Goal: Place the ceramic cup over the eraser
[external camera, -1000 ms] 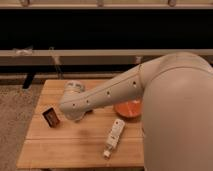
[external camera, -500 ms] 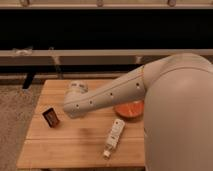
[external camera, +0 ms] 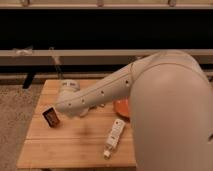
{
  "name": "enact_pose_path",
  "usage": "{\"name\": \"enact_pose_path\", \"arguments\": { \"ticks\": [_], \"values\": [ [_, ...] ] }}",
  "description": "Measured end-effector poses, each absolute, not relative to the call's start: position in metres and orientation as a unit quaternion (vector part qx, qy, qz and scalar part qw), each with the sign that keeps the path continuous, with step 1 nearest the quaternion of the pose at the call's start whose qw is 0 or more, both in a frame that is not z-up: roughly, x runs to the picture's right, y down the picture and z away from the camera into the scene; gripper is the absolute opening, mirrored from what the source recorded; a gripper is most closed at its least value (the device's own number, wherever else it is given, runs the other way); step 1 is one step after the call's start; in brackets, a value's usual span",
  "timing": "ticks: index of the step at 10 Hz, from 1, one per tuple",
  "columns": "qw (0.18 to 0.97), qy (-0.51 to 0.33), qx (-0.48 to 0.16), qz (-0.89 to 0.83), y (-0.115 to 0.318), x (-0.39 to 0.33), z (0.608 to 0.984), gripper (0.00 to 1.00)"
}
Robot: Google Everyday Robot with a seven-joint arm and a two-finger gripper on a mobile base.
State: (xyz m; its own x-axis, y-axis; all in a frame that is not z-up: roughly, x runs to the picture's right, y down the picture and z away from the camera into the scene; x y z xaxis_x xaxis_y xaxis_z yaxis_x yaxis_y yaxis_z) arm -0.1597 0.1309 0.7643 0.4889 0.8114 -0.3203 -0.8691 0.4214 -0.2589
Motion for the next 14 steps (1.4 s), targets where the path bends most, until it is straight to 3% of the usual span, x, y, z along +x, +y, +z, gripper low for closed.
{"name": "enact_pose_path", "arguments": {
  "ticks": [7, 14],
  "values": [
    [0.906, 0.078, -0.232, 0.346, 0.091, -0.197, 0.784, 0.8],
    [0.916, 0.075, -0.245, 0.308, 0.054, -0.211, 0.875, 0.8]
  ]
}}
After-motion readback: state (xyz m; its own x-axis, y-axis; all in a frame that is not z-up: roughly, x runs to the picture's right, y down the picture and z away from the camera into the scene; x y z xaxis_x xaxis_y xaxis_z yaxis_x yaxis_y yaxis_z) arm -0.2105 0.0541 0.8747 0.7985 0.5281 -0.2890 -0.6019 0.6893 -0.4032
